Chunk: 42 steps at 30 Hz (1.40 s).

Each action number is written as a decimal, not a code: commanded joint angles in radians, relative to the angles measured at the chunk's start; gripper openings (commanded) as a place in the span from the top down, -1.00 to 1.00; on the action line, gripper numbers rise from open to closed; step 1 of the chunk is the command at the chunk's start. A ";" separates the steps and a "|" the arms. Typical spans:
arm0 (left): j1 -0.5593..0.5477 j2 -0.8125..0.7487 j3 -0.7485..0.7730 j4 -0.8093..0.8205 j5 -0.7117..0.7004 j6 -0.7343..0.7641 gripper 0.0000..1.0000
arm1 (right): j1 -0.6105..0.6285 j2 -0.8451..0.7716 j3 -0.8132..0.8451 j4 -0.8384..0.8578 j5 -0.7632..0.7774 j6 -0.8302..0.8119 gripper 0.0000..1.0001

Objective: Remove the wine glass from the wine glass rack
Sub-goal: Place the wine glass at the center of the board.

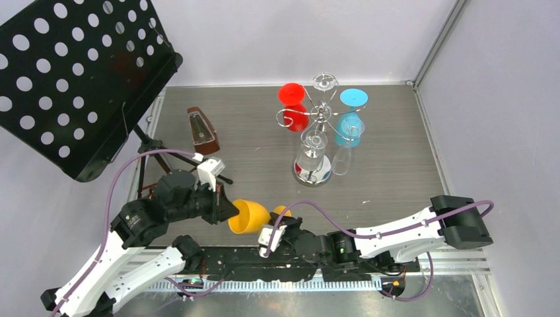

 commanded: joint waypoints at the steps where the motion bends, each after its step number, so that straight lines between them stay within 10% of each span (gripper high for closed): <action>1: 0.005 0.014 -0.004 0.060 0.027 0.013 1.00 | -0.004 0.008 0.035 0.093 0.020 -0.016 0.89; 7: 0.005 0.036 0.007 0.062 -0.021 0.002 1.00 | -0.004 0.010 0.032 0.107 0.073 -0.018 0.73; 13: 0.005 0.083 0.025 0.055 -0.115 0.002 1.00 | -0.004 -0.059 0.009 0.075 0.077 0.010 -0.01; 19: 0.006 0.139 0.068 0.058 -0.275 0.005 1.00 | -0.004 -0.113 0.008 -0.012 0.094 0.056 -0.28; 34: 0.080 0.393 0.209 0.120 -0.418 0.057 1.00 | -0.004 -0.244 0.352 -0.636 0.120 0.301 -0.50; 42: 0.155 0.517 0.345 0.085 -0.447 0.100 1.00 | -0.004 -0.216 0.559 -0.656 0.168 0.181 -0.51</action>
